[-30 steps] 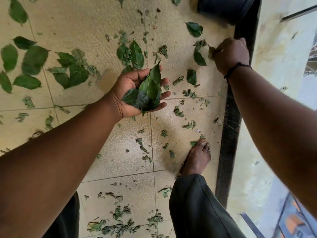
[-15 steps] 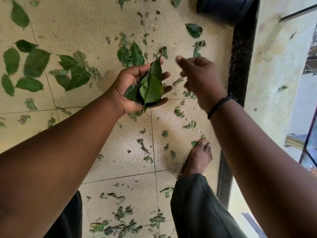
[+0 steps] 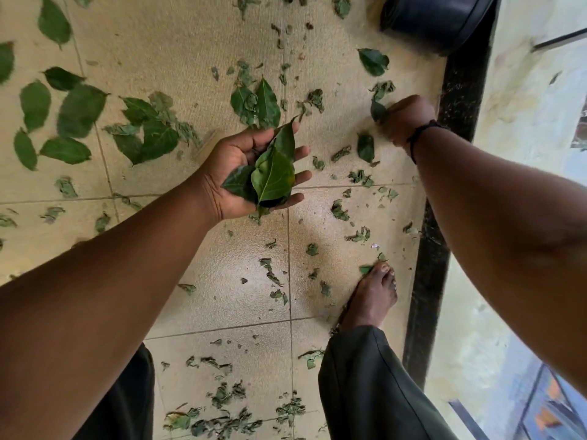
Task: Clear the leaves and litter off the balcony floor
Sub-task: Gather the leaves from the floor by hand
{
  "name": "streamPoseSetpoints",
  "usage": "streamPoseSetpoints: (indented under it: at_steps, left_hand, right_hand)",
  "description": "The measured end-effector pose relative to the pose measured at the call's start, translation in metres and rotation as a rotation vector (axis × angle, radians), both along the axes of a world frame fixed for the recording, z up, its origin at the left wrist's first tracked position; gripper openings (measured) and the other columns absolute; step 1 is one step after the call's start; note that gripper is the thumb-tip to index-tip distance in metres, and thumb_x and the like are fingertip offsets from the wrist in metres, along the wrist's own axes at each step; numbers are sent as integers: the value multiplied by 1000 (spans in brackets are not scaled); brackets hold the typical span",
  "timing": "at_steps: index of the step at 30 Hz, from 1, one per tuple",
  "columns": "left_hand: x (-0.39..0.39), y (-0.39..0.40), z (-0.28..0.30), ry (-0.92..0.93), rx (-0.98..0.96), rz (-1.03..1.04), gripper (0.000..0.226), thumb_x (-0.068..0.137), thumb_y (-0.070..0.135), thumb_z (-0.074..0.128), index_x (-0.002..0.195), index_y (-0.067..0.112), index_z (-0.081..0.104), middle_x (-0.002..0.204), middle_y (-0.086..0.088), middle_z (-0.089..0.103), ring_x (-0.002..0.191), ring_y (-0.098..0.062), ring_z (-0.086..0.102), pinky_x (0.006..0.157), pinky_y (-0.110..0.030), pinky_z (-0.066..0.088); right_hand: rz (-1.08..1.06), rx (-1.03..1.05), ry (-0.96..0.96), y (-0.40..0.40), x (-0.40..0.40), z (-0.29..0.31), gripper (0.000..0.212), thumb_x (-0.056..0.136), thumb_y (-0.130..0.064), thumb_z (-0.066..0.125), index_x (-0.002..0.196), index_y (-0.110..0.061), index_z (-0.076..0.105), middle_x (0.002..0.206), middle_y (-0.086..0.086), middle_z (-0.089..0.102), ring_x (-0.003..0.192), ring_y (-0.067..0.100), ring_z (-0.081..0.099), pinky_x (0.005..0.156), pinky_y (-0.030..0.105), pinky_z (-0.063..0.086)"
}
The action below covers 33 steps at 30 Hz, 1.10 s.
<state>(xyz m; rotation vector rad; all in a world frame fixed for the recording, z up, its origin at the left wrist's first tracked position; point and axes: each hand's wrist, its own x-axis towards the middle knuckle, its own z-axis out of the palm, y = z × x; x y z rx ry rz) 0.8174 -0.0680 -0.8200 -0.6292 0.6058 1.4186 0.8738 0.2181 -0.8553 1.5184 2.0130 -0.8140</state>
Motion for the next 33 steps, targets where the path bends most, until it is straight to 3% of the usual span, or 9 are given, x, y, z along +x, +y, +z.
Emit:
streamPoseSetpoints:
  at_steps: [3, 7, 12, 16, 21, 24, 28, 31, 33]
  left_hand:
    - [-3, -2, 0, 9, -14, 5, 32, 91, 41, 48, 108, 33, 73, 119, 3, 68, 112, -27, 65, 89, -47, 55]
    - [-12, 0, 1, 22, -42, 25, 32, 97, 41, 42, 111, 32, 70, 118, 3, 68, 112, -26, 65, 89, -47, 55]
    - [-19, 2, 1, 56, -49, 1, 33, 97, 41, 41, 109, 32, 69, 116, 3, 68, 113, -25, 64, 90, -47, 53]
    - [-20, -2, -1, 67, -60, -20, 32, 95, 41, 42, 111, 33, 69, 118, 4, 67, 115, -25, 63, 91, -46, 53]
    - [-16, -5, -1, 60, -50, -18, 32, 92, 41, 46, 108, 32, 72, 120, 3, 67, 113, -25, 64, 90, -46, 54]
    - [-11, -2, -1, 65, -55, -24, 33, 95, 41, 45, 109, 31, 73, 120, 2, 68, 114, -27, 64, 91, -47, 53]
    - [-8, 0, 2, 76, -67, -25, 33, 96, 42, 43, 111, 31, 71, 120, 2, 68, 113, -27, 64, 87, -46, 55]
    - [-5, -3, 4, 75, -63, -19, 33, 98, 43, 41, 114, 32, 68, 120, 3, 67, 115, -27, 63, 88, -46, 54]
    - [-2, -6, 6, 64, -58, -14, 33, 96, 43, 43, 115, 32, 68, 122, 3, 66, 117, -27, 62, 91, -46, 53]
  right_hand:
    - [-162, -92, 111, -6, 6, 13, 4, 92, -19, 65, 92, -17, 62, 87, 2, 63, 65, 11, 54, 56, 22, 48]
    - [-192, -216, 211, -29, 34, 35, 17, 88, -21, 71, 78, -22, 58, 78, -6, 59, 62, 5, 48, 54, 18, 42]
    - [136, -162, -25, -47, 64, 14, 19, 84, -34, 75, 90, -19, 68, 83, 0, 65, 69, 11, 55, 62, 27, 46]
    - [421, 57, -92, -46, 55, -2, 37, 87, -45, 68, 109, -16, 65, 110, 8, 61, 92, 26, 60, 73, 34, 50]
    - [301, 66, 34, -40, 48, 3, 71, 74, -34, 83, 125, -20, 35, 127, 7, 54, 101, 28, 58, 85, 45, 55]
    - [420, 60, -40, -34, 50, 6, 54, 84, -29, 74, 128, -24, 43, 127, 8, 53, 105, 27, 56, 83, 40, 53]
    - [485, 70, -123, -32, 53, 8, 30, 91, -37, 66, 114, -17, 63, 120, 9, 53, 102, 26, 53, 83, 34, 46]
    - [399, 41, -87, -38, 56, 12, 17, 89, -39, 67, 92, -22, 67, 114, 5, 54, 99, 25, 58, 86, 39, 54]
    - [314, 11, -21, -47, 57, 20, 19, 85, -41, 71, 75, -28, 63, 100, 1, 62, 86, 20, 61, 75, 34, 56]
